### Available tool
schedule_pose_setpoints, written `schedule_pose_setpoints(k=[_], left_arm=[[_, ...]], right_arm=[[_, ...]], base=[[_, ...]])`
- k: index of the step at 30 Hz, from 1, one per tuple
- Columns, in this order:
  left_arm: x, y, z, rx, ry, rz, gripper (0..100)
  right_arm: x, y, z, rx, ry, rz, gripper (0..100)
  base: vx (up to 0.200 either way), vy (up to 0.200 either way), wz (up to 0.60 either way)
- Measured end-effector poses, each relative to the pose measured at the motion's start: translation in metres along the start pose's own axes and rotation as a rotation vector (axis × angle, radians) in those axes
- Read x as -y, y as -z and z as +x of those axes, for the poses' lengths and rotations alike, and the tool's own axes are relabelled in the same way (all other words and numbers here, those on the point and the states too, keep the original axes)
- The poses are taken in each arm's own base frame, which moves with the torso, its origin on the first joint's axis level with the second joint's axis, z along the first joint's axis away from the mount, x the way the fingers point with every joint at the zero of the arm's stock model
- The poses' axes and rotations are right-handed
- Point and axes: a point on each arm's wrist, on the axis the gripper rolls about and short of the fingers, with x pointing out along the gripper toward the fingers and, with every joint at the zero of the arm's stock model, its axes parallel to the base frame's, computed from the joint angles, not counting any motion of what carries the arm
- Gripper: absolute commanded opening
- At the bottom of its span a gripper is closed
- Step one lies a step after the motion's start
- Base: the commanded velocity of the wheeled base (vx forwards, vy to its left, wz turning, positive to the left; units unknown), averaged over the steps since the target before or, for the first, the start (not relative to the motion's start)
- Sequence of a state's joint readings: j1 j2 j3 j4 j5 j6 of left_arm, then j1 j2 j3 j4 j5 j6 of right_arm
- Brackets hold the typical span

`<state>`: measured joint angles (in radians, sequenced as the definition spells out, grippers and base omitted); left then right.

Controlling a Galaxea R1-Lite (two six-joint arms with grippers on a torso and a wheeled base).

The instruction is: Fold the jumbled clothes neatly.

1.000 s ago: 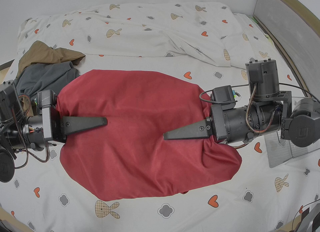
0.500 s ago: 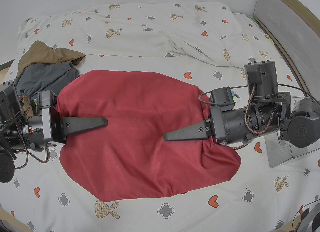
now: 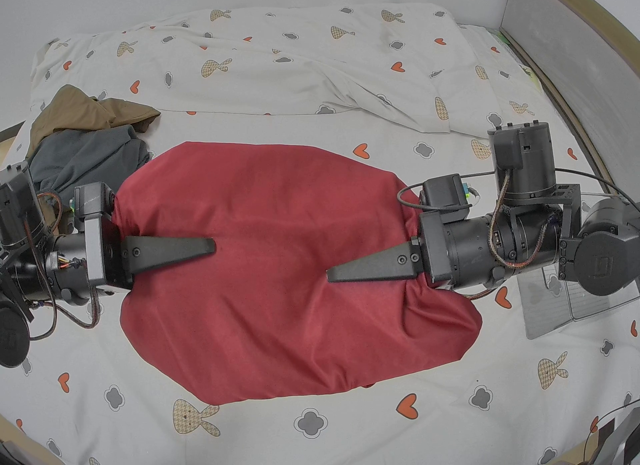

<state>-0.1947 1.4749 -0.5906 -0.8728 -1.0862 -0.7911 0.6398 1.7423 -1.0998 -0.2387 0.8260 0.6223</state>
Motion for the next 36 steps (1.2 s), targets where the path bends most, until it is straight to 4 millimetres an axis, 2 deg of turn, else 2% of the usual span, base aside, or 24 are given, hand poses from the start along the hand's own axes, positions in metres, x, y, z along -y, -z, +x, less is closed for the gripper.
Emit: schedule_pose_setpoints(k=[36], left_arm=[[-0.0024, 0.0015, 0.0027, -0.01, 0.002, -0.01, 0]], right_arm=[[0.0025, 0.0012, -0.0011, -0.005, 0.01, 0.015, 0]], base=[[0.0, -0.2, 0.0]])
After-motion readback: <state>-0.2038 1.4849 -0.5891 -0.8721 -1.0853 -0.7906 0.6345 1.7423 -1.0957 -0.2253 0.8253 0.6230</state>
